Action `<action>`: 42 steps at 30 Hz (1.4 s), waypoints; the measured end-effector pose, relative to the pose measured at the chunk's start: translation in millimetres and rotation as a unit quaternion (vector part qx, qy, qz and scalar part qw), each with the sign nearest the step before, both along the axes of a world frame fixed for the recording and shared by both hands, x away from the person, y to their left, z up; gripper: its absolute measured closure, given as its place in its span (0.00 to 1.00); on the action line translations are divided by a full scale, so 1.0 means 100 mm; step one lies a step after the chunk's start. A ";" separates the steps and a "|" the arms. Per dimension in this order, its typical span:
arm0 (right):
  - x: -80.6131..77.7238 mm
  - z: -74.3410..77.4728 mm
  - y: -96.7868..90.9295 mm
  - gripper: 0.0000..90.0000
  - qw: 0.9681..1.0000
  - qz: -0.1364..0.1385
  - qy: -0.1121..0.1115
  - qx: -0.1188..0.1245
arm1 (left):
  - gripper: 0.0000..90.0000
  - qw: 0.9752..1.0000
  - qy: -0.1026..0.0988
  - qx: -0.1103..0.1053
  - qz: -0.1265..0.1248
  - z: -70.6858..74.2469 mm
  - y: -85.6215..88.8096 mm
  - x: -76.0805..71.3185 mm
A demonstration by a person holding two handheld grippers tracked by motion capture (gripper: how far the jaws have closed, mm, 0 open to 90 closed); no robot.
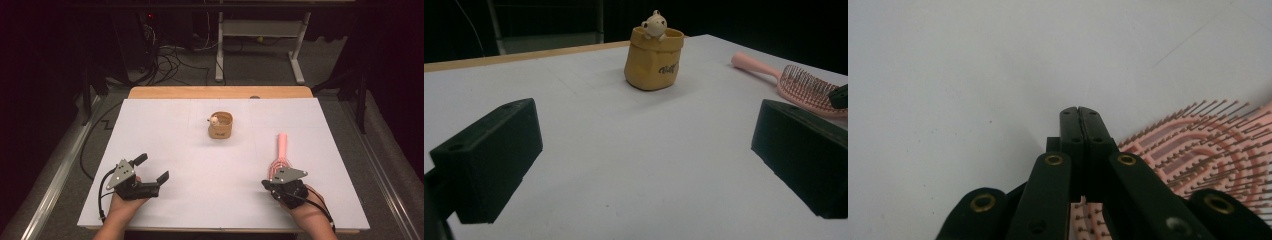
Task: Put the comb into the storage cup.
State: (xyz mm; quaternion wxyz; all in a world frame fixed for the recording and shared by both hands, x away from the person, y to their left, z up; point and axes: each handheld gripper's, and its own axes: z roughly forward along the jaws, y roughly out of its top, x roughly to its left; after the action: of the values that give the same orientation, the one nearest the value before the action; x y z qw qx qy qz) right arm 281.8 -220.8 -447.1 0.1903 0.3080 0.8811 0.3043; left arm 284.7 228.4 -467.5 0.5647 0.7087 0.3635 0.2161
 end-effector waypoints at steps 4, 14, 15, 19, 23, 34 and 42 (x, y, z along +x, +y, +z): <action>-0.02 -0.01 -0.04 1.00 1.000 -0.001 0.002 -0.006 | 0.01 1.000 0.001 0.003 -0.002 0.00 -0.01 0.00; -0.09 0.00 -0.20 1.00 1.000 -0.013 0.000 -0.008 | 0.01 1.000 0.004 0.000 -0.001 0.00 0.00 0.00; -0.10 0.00 -0.22 1.00 1.000 -0.014 0.002 -0.009 | 0.01 1.000 0.004 0.001 -0.002 0.00 0.00 0.00; -0.12 0.01 -0.29 1.00 1.000 -0.022 0.000 -0.005 | 0.01 1.000 0.006 0.000 -0.002 0.00 0.00 0.00; -0.11 0.03 -0.36 1.00 0.999 -0.032 -0.004 -0.006 | 0.01 1.000 0.007 0.003 -0.003 -0.01 0.00 0.01; -0.11 0.06 -0.55 1.00 0.999 -0.052 -0.002 0.006 | 0.01 1.000 0.012 0.010 0.001 -0.02 0.00 0.02; -0.10 0.10 -0.55 1.00 0.995 -0.055 -0.022 0.077 | 0.01 1.000 0.020 0.018 0.004 -0.03 0.01 0.04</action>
State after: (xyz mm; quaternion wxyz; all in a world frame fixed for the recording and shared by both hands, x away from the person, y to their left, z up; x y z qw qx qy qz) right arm 271.5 -275.7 -437.4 0.2012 0.3630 0.8324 0.3672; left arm 288.3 229.3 -470.9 0.5437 0.7214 0.3739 0.2101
